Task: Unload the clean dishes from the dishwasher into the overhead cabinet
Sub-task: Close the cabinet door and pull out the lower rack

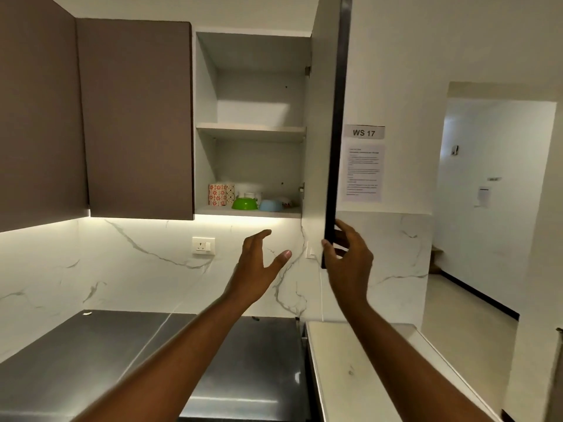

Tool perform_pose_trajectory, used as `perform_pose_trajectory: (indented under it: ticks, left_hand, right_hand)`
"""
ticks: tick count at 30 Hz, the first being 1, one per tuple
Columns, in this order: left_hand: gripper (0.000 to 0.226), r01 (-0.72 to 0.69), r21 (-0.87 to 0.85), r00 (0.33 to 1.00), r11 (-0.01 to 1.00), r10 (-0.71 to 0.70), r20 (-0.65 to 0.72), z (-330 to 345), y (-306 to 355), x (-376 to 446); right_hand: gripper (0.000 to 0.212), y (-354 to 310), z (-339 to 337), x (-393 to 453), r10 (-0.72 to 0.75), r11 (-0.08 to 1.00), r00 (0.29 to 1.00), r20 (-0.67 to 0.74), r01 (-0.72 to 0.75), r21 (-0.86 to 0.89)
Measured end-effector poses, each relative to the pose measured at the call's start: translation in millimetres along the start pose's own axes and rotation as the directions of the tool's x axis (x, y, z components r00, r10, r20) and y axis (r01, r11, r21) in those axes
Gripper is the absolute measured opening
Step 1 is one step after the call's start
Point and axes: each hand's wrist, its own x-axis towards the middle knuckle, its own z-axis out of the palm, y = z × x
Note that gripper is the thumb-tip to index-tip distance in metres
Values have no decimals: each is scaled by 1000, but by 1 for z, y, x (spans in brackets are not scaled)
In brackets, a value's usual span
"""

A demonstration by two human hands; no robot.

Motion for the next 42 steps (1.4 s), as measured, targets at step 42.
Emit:
perform_pose_trajectory:
  ticks: [42]
  left_hand:
    - [28, 192, -657, 922, 729, -363, -133, -89, -317, 197]
  right_hand:
    - [106, 114, 407, -25, -171, 675, 803, 571, 518, -526]
